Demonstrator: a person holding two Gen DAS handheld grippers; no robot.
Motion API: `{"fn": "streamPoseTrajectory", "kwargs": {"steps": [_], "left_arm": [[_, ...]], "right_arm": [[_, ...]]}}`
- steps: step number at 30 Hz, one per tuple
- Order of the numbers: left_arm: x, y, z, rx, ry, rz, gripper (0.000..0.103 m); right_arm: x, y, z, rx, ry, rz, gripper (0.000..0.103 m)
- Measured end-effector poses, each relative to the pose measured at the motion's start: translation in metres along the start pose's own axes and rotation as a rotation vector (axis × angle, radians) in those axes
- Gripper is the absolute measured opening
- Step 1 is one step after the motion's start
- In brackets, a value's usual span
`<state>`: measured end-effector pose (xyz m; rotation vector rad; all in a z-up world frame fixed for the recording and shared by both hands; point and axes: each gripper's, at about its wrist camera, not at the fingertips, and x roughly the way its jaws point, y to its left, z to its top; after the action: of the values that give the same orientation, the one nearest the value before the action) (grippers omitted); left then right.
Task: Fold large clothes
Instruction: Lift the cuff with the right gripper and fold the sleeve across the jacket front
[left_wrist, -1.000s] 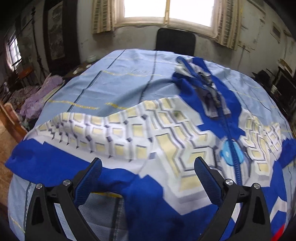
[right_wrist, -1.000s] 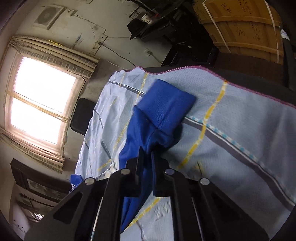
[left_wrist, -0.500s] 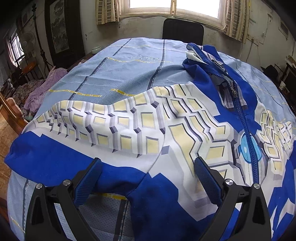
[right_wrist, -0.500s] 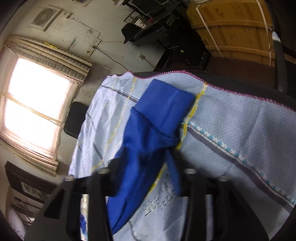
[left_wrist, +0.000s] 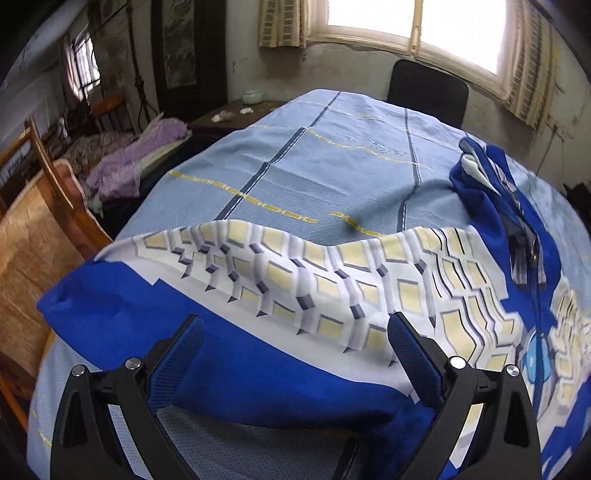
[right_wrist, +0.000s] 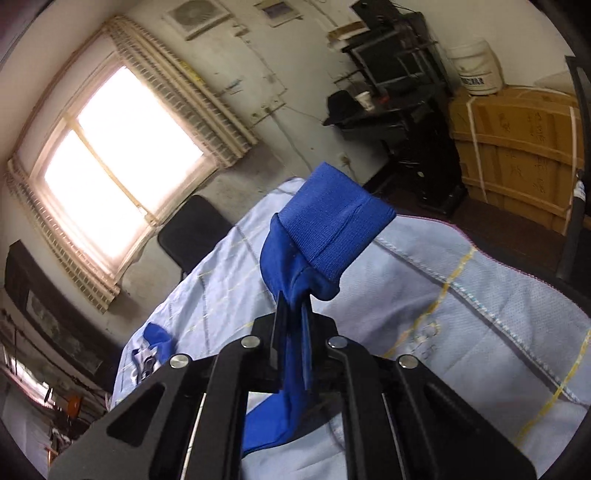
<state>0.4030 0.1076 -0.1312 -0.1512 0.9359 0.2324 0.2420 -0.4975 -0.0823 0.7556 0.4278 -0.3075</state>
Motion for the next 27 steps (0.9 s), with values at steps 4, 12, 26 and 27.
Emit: {"fn": "streamPoseTrajectory", "kwargs": {"steps": [4, 12, 26, 27], "left_arm": [[-0.017, -0.005, -0.001, 0.022, -0.032, -0.037, 0.1], [-0.045, -0.016, -0.004, 0.043, -0.076, -0.129, 0.1], [-0.055, -0.021, -0.006, 0.033, -0.037, -0.282, 0.1], [-0.055, -0.022, -0.007, 0.039, -0.032, -0.294, 0.1]], "right_arm": [[-0.004, 0.042, -0.016, -0.102, 0.034, 0.039, 0.006], [0.011, 0.136, -0.073, -0.266, 0.143, 0.113, 0.006], [0.052, 0.222, -0.227, -0.609, 0.485, 0.107, 0.012], [0.054, 0.222, -0.234, -0.639, 0.517, 0.097, 0.015]]}}
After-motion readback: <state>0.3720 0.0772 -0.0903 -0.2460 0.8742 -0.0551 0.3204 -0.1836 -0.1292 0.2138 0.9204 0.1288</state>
